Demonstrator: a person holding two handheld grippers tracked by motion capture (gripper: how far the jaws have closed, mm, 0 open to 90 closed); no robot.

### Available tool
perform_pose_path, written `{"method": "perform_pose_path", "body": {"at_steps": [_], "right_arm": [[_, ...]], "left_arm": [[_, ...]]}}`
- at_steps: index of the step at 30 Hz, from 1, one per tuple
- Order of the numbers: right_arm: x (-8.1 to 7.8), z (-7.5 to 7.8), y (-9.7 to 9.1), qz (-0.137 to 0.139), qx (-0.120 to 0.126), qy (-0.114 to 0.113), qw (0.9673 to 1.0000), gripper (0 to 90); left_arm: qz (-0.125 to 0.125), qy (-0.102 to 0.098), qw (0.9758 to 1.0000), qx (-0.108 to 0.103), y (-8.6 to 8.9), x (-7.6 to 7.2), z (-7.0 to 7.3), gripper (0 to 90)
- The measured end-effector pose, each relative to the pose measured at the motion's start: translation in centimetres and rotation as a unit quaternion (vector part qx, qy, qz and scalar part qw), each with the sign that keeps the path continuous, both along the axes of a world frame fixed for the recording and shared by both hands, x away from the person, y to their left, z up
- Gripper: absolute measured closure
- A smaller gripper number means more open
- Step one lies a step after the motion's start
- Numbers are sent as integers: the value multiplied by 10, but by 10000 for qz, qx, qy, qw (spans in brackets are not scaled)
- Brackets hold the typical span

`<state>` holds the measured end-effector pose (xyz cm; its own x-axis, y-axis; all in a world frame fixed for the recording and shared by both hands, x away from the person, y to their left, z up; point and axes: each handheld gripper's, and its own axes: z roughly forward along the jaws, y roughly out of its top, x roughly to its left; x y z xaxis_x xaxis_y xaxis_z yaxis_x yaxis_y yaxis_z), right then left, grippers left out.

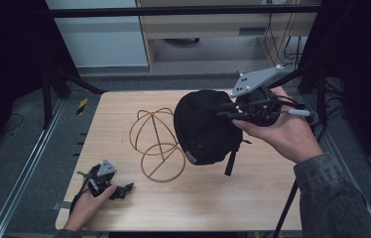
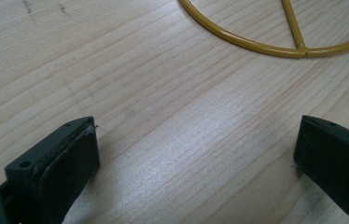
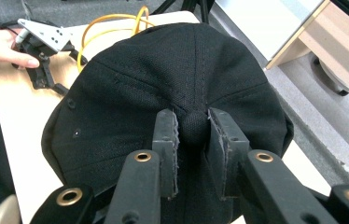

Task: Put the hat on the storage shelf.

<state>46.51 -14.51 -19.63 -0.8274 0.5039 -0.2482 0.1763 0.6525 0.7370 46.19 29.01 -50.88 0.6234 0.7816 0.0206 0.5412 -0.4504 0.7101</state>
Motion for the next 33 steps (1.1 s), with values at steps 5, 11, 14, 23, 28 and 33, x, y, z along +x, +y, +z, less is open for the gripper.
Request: {"method": "perform_pose_path", "body": {"at_steps": [5,11,14,23,28,33], "right_arm": [[1,5,10,70,-2,-33,10000,738],[4,12,28,205,-66,-75,9997,738],[6,14,38,268,-96,-85,9996,738],[13,16,62,395,-209,-63,9990,738],[18,23,76,451,-398,-42,9982,738],[21,26,89,473,-557,-38,9973,738]], "left_arm": [[5,2,10000,7,0,0,0,0],[11,-3,10000,-11,0,0,0,0],[10,0,10000,-15,0,0,0,0],[3,-3,10000,-2,0,0,0,0],[-8,14,10000,3,0,0,0,0],[-9,14,10000,3,0,0,0,0]]}}
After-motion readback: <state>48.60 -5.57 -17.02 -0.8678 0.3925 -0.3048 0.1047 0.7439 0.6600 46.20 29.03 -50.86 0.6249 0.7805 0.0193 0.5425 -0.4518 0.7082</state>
